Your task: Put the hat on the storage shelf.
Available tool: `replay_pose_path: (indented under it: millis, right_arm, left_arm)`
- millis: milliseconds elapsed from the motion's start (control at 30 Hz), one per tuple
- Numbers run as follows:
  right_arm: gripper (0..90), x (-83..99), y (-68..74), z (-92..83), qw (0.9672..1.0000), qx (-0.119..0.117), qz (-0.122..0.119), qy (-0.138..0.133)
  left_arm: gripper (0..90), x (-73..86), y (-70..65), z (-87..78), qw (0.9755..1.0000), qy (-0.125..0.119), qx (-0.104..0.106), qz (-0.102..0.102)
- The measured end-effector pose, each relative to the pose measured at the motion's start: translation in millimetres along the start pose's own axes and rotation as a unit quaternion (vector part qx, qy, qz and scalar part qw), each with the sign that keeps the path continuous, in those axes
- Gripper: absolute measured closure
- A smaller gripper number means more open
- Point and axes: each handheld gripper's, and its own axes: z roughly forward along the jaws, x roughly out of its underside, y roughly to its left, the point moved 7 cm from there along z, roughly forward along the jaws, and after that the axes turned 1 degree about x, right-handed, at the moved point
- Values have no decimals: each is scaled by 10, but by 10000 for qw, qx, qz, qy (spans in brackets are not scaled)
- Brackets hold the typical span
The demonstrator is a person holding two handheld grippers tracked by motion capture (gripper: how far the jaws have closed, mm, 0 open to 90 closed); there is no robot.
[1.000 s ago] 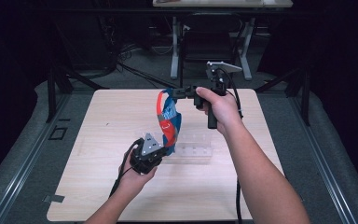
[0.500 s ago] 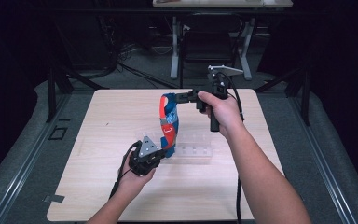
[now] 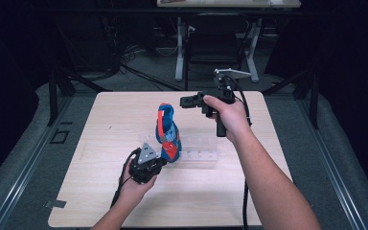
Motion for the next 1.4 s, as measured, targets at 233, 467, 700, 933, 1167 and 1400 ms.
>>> replay_pose_path:
  millis: [233, 467, 700, 933, 1167, 1400]
  right_arm:
    - [800, -7, -40, -94, 9999, 107, -25, -52]
    - [794, -10, -74, -189, 9997, 212, -53, -115]
    - [781, -2, -98, -271, 9991, 351, -147, -163]
    - [767, 22, -121, -303, 9981, 554, -235, -147]
    - [745, 80, -125, -390, 9963, 760, -375, -134]
    - [730, 147, -163, -490, 9932, 1024, -540, -124]
  left_arm:
    - [854, 21, 41, -5, 9999, 22, -137, -68]
    - [694, 102, 85, -26, 9995, 26, -308, -99]
    - [631, 145, 162, -89, 9991, -36, -336, -239]
    - [604, 159, 172, -135, 9991, -40, -311, -271]
    - [582, 199, 174, -186, 9991, -17, -276, -311]
    - [571, 238, 196, -234, 9989, -22, -255, -388]
